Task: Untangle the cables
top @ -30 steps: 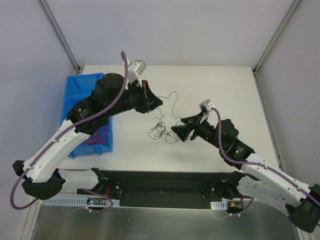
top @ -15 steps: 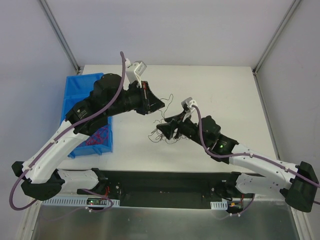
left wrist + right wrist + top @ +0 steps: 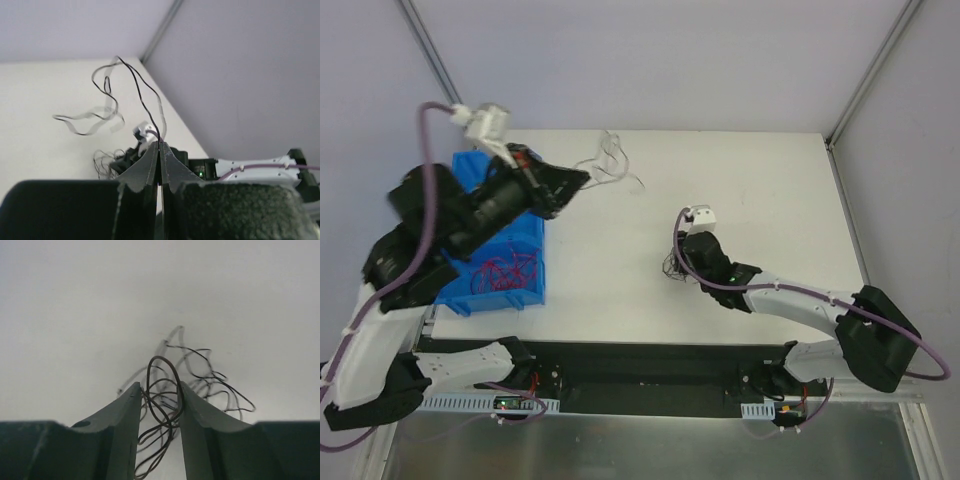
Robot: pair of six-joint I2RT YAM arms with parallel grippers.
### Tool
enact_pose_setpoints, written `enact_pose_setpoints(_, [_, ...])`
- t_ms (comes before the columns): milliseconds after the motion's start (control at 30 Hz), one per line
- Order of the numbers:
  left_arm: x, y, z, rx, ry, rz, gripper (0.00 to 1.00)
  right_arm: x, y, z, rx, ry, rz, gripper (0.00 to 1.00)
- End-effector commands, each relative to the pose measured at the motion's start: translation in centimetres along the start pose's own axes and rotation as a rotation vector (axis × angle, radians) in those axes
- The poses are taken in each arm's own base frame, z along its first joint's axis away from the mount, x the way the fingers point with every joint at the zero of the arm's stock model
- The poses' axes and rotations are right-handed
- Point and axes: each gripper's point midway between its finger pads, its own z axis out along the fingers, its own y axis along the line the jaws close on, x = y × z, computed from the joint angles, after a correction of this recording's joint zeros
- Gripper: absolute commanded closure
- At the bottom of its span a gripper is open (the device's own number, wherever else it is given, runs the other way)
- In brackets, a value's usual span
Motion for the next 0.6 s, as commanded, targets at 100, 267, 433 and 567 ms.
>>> enact_pose_setpoints(100, [-6.1,2.7,-7.3,-0.166,-0.272,0.055,1.0,1.0,-10.8,-0.6,0.257,0.043,0.104,0.61])
enact_pose_setpoints(267, [-5.3,2.9,-6.9,-0.166,-0.242,0.064,1.0,0.5,-14.3,0.2,0.32,0.109,0.155,0.61])
enact_pose_setpoints(433, [-3.5,5.3,-5.2,-0.278,-0.163,0.126,1.0,-1.3,-13.2,1.4,0.202,0.185,0.124,0.43])
enact_pose_setpoints(567, [-1.3,7.8,-3.2,-0.391,-0.072,0.178,1.0,-0.9,-11.9,2.1,0.125,0.169,0.133,0.34])
